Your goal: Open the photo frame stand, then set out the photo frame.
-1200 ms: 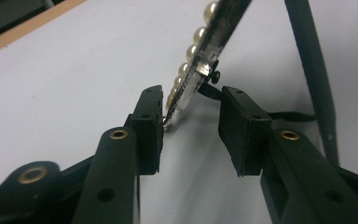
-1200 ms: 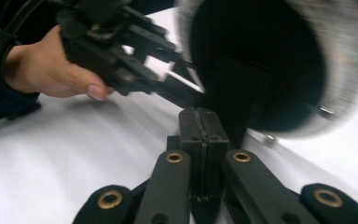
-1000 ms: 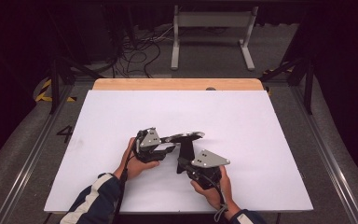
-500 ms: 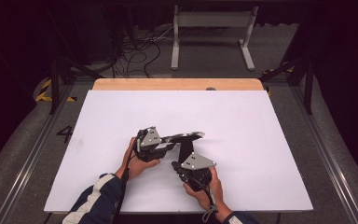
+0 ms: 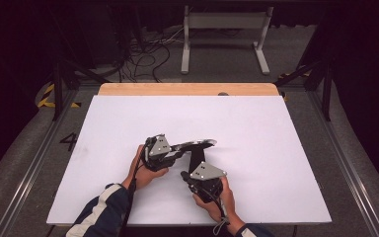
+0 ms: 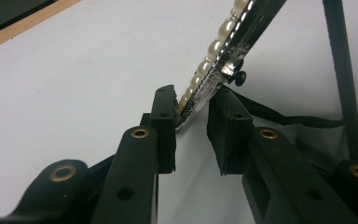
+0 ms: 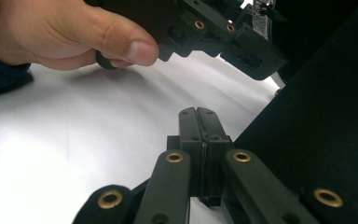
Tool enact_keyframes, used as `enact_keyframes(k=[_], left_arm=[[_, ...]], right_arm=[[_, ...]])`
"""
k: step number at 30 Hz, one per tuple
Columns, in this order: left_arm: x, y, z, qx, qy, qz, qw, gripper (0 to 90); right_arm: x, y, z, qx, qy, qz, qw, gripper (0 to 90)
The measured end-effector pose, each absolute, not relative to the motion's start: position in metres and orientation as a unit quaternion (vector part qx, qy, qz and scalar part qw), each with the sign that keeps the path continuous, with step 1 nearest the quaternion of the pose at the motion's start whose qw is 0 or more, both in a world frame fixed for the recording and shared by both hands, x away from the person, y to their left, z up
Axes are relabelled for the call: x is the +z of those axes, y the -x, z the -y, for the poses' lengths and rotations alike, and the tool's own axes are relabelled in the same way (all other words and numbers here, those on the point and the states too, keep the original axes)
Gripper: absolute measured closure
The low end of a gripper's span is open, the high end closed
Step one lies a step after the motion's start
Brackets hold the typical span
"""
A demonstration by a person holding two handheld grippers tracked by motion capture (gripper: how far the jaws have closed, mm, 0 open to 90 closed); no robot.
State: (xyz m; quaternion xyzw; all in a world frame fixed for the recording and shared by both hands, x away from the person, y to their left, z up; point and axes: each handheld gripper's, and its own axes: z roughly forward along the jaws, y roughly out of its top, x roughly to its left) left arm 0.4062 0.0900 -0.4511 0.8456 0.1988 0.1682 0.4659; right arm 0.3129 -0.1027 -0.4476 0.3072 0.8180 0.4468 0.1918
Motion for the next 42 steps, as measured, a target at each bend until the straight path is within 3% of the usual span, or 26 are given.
enact_keyframes(k=[17,42], left_arm=[[-0.451,-0.407,-0.088,0.168,-0.848,-0.199,0.461,72.9],[-0.450,-0.405,-0.090,0.164,-0.852,-0.186,0.462,76.5]], right_arm=[[-0.452,-0.313,0.095,0.420,-0.320,-0.822,0.213,90.0],[-0.457,-0.316,0.100,0.413,-0.350,-0.817,0.198,90.0]])
